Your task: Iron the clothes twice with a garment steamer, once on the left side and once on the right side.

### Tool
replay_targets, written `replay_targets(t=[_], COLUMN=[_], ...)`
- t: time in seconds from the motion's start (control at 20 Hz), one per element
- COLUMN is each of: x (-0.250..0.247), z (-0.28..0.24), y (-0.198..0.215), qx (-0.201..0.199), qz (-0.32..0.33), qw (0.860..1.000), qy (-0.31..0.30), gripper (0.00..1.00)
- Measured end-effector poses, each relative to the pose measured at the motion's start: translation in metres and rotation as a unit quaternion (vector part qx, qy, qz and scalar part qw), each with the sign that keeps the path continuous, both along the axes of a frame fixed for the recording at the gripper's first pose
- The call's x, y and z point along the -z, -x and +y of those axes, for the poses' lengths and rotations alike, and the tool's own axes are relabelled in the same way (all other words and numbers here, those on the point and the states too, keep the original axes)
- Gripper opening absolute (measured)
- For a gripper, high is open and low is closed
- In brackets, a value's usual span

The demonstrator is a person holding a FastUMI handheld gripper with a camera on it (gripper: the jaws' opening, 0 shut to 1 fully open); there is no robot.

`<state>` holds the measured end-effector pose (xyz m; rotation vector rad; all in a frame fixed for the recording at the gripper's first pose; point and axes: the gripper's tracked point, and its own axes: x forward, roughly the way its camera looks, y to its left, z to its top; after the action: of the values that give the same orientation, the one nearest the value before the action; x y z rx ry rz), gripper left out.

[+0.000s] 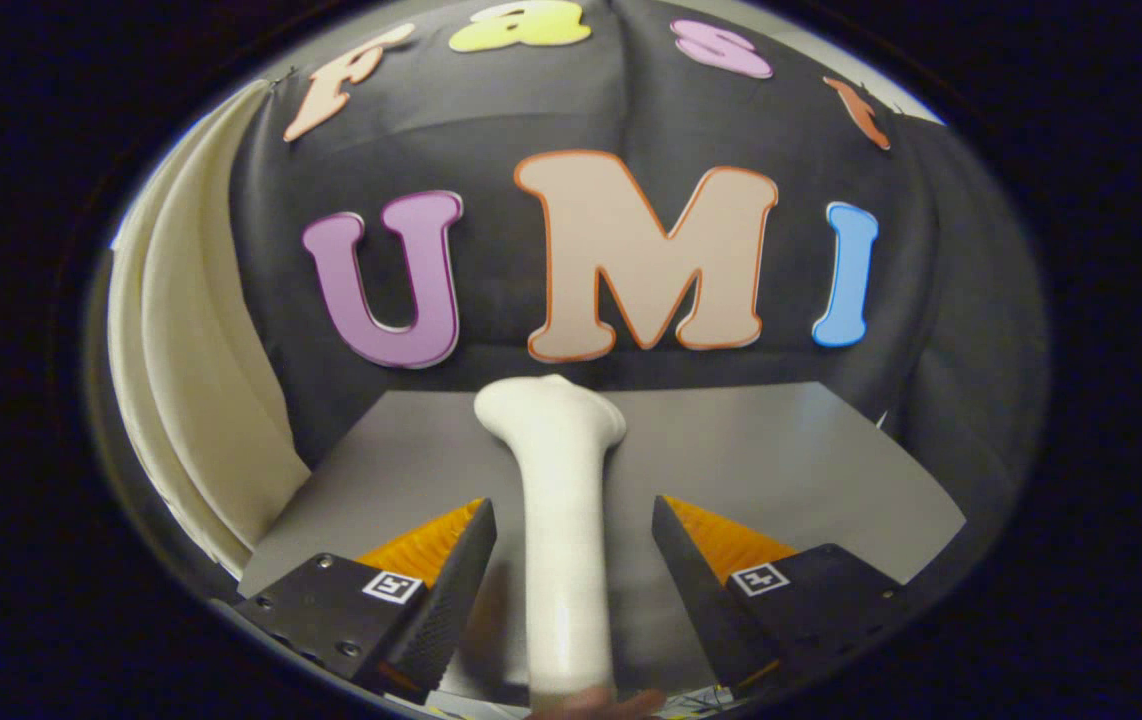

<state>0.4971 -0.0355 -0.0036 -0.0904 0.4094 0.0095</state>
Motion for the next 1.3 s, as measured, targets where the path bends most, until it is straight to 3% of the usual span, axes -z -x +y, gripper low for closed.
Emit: replay_targets(t=[0.1, 0.25, 0.3, 0.5, 0.75, 1.05, 1.3], x=[0.012, 0.009, 0.006, 0.011, -0.015, -0.043, -0.076], z=[-0.002, -0.006, -0.005, -0.002, -0.001, 0.033, 0.091], y=[-0.004, -0.004, -0.005, -0.006, 0.004, 0.094, 0.176], qx=[0.002, 0.015, 0.011, 0.019, 0.033, 0.026, 0.008], qz=[0.033, 0.032, 0.025, 0.030, -0.025, -0.068, -0.114], qw=[0.999, 0.999, 0.999, 0.999, 0.999, 0.997, 0.993], qy=[0.004, -0.018, -0.020, -0.025, -0.019, 0.010, 0.020], gripper=[0.96, 0.94, 0.88, 0.42, 0.34, 0.33, 0.33])
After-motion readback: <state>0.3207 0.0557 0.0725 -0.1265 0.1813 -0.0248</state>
